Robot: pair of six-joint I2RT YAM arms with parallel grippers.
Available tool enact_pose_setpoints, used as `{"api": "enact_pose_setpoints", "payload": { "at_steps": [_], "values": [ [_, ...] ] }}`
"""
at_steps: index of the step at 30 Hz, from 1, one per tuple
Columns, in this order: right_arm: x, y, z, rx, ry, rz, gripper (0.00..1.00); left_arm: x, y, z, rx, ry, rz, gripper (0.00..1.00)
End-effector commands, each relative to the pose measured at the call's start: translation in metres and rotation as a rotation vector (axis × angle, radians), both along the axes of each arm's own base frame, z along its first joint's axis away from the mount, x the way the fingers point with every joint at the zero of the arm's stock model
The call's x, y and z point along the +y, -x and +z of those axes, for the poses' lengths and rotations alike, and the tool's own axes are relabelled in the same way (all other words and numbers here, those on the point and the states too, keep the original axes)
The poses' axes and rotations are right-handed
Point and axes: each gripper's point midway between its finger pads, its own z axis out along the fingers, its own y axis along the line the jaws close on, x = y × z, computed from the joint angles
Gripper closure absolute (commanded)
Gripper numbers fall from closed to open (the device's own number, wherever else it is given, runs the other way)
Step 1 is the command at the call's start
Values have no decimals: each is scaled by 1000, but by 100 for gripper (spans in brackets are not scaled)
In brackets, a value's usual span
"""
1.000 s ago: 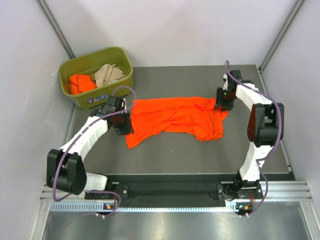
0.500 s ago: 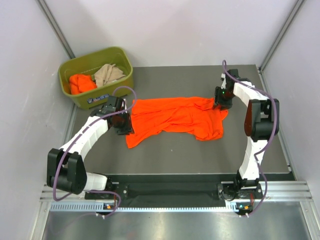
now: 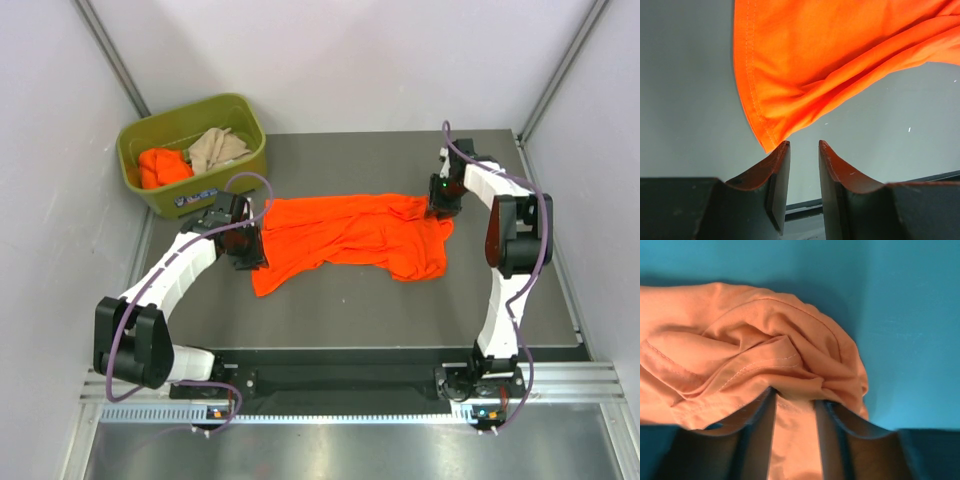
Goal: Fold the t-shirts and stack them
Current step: Flatten the tshirt out
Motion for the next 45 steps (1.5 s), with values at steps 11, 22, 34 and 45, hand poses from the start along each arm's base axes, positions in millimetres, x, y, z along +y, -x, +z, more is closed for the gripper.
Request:
{"api": "enact_pose_setpoints", "payload": {
  "at_steps": [11, 22, 34, 45],
  "values": [
    [-7, 1, 36, -55, 47, -22, 84, -4, -10, 10, -44, 33, 0, 66],
    [-4, 54, 66, -21, 37, -55, 100, -10, -10, 6, -33, 66, -5, 66],
    [62, 122, 35, 91, -231, 22, 66, -14, -11, 3, -17, 87, -16, 66],
    [54, 124, 43, 53, -159, 70, 58, -17, -9, 3, -5, 97, -20, 66]
  ]
}}
